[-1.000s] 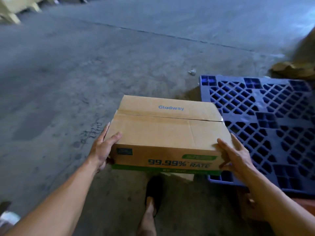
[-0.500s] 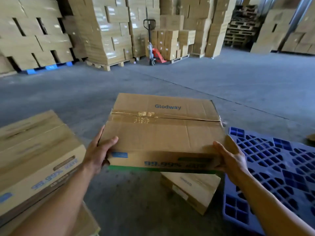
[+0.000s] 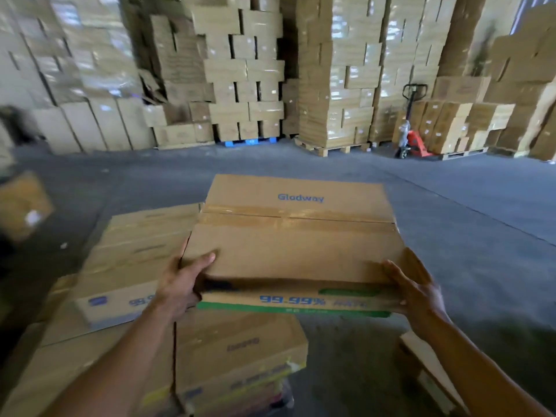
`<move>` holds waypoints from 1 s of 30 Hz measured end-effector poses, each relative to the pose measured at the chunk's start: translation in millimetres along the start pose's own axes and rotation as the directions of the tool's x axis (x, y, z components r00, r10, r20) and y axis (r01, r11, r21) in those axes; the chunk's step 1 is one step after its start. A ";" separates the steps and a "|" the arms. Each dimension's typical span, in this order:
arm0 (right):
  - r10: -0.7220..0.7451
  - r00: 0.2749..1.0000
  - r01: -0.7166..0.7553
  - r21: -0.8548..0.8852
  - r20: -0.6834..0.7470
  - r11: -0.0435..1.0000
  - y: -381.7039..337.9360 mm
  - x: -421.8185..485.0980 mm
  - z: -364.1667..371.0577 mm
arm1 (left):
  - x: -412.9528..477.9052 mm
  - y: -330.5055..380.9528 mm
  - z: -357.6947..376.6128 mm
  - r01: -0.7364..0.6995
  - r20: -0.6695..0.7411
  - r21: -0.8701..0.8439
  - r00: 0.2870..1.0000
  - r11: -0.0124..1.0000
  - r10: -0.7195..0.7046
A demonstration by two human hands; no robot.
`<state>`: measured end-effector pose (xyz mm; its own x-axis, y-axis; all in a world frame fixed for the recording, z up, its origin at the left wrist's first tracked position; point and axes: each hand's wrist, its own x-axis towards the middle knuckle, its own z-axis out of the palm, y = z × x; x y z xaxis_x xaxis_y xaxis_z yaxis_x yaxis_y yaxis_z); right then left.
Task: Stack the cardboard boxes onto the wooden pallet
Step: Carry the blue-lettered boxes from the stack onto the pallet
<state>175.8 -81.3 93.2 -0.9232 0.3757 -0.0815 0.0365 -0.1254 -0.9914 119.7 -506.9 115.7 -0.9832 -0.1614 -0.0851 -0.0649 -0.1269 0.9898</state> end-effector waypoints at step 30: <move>0.431 0.879 -0.371 -0.275 0.204 0.887 221.6 -68.3 347.1 | -23.1 -160.1 -399.3 0.404 -0.337 -0.098 0.846 0.910 -0.412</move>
<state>114.2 -453.5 -85.5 -0.8739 0.0886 -0.4780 0.4801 0.0019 -0.8772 220.9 -873.7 -86.4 -0.7480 -0.4146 -0.5183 -0.4391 -0.2765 0.8548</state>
